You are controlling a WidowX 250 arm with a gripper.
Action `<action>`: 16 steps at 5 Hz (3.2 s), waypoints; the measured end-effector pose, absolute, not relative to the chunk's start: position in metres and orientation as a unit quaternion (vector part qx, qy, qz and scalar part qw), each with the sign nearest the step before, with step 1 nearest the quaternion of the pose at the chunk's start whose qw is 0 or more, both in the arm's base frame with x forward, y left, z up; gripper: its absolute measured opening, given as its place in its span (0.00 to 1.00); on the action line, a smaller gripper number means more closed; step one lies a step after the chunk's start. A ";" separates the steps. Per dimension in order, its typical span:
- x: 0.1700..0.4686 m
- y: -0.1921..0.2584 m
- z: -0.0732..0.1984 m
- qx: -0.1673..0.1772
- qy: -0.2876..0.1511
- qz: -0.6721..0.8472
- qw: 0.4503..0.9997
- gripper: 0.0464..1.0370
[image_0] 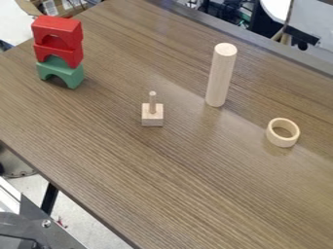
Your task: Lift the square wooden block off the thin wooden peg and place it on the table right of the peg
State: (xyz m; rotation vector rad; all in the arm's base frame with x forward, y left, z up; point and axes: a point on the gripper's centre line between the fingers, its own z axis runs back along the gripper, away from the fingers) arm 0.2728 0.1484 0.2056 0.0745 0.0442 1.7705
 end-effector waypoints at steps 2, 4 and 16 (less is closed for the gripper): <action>0.295 0.126 0.178 -0.004 0.041 0.753 0.656 0.96; 0.320 0.094 0.132 -0.004 0.069 0.592 0.803 0.96; 0.267 0.045 0.047 0.007 0.075 0.403 0.912 0.96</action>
